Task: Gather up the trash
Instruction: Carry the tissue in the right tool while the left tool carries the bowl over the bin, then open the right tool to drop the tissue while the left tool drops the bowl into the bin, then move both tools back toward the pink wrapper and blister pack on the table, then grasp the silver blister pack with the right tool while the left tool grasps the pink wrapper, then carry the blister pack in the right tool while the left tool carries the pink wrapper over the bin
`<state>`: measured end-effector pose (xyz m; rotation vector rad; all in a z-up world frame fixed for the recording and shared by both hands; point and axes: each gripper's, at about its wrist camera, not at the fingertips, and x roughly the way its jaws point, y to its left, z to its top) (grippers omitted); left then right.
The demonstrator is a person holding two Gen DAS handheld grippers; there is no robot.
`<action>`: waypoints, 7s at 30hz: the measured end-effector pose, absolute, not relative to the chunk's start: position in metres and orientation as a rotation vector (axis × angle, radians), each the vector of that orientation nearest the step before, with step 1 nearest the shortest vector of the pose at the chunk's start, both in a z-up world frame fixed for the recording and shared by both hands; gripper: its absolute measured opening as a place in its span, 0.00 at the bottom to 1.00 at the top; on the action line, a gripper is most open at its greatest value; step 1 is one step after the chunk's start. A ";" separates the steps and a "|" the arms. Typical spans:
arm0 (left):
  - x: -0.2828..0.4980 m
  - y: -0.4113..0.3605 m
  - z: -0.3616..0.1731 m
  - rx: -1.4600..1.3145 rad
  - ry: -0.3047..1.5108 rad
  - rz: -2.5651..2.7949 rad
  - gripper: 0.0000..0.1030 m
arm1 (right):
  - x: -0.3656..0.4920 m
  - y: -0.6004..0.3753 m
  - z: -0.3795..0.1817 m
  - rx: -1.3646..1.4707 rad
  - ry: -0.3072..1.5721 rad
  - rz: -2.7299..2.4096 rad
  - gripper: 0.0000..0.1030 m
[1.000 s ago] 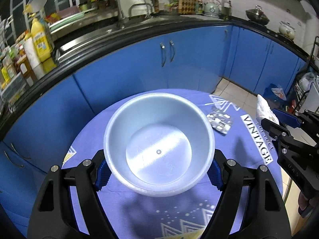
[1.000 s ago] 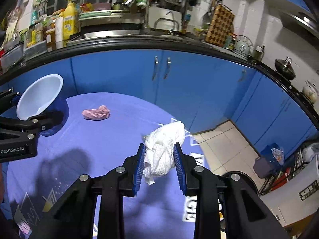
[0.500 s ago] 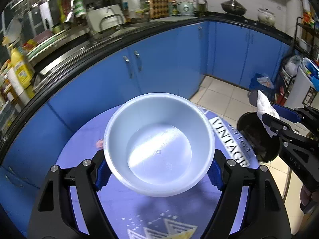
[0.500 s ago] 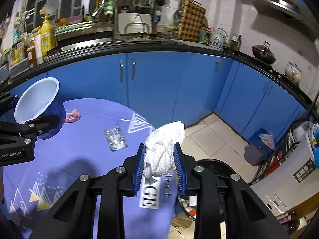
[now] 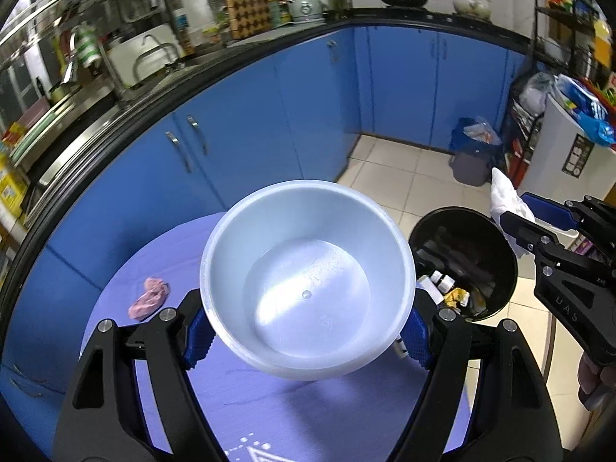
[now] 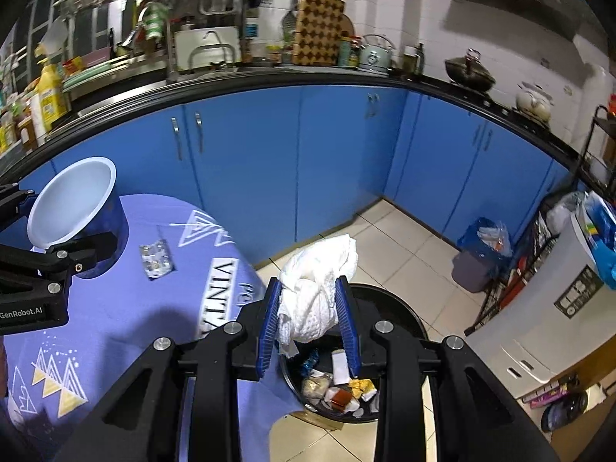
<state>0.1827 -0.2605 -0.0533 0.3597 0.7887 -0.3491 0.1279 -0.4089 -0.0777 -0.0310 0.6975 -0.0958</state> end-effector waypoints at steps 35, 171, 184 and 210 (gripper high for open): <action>0.199 -0.397 -0.084 0.502 0.815 -0.491 0.75 | 0.136 -0.509 -0.107 0.069 0.732 -0.172 0.28; 0.359 -0.018 -0.188 0.128 1.058 -0.161 0.77 | 0.316 -0.217 -0.196 -0.154 0.951 0.225 0.59; 0.320 -0.032 -0.172 0.138 1.021 -0.219 0.31 | 0.293 -0.206 -0.182 -0.231 0.918 0.217 0.35; 0.177 -0.070 -0.112 0.192 0.941 -0.264 0.31 | 0.161 -0.225 -0.104 -0.302 0.800 0.220 0.35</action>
